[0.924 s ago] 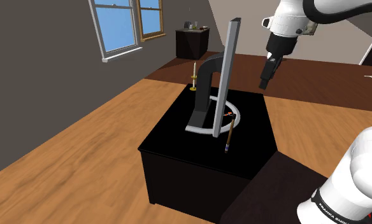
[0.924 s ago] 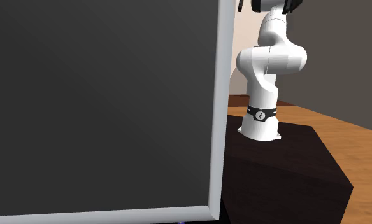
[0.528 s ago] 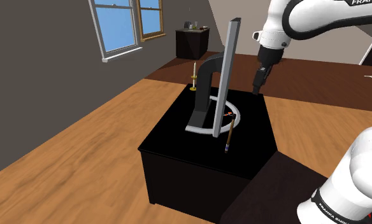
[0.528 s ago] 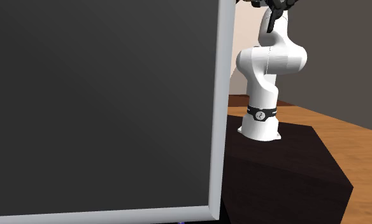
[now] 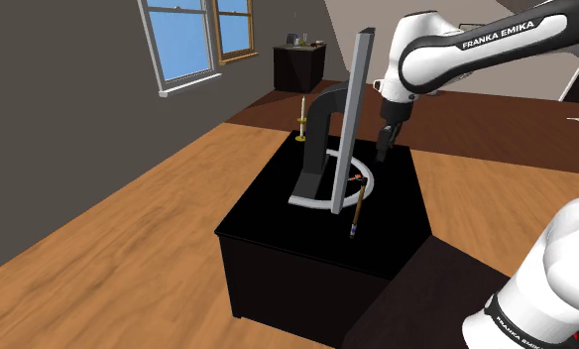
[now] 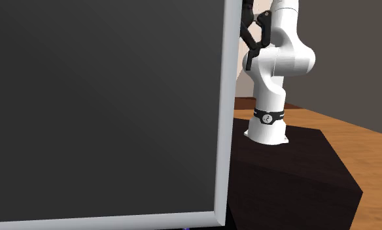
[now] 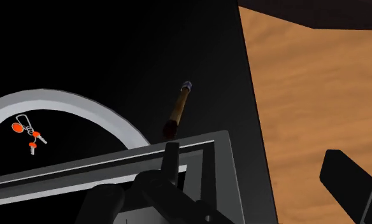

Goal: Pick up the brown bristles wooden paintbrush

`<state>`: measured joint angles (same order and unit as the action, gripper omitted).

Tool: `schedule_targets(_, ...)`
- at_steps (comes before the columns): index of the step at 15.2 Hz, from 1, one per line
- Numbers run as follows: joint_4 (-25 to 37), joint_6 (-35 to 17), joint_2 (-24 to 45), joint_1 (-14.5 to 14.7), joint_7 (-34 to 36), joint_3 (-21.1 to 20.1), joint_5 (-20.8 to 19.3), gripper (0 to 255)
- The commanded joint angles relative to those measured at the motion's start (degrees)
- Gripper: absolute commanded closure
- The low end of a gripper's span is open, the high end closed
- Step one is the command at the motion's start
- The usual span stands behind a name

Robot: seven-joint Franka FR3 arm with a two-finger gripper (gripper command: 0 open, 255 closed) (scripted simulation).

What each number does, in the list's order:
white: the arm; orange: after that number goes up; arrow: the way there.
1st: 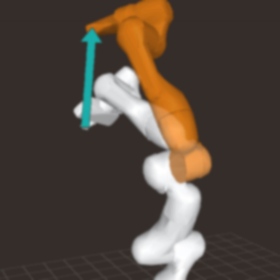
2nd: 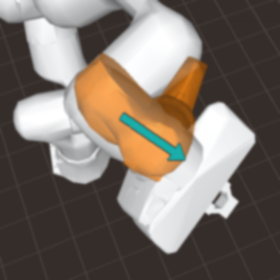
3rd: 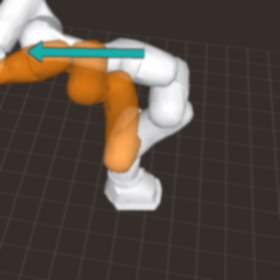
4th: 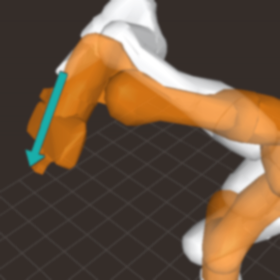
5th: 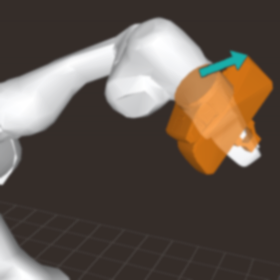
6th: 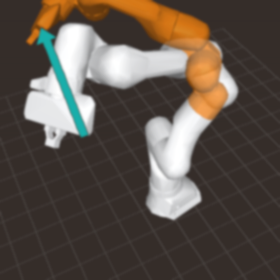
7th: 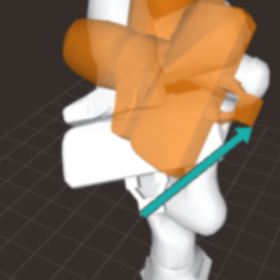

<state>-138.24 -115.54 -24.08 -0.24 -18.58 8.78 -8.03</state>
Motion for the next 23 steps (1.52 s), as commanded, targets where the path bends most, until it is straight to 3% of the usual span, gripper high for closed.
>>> schedule_targets(1,1.2,-2.7,4.6,0.0,-1.5,1.2,0.4,0)
schedule_targets(11,9.7,-12.3,26.9,-1.0,-10.9,5.4,5.6,0)
schedule_targets(20,7.9,-18.0,30.9,-0.9,-11.5,5.5,6.7,0)
schedule_targets(21,8.1,-17.6,30.7,-1.0,-11.6,5.6,6.6,255)
schedule_targets(23,8.6,-17.2,30.8,-1.1,-11.8,5.6,6.7,255)
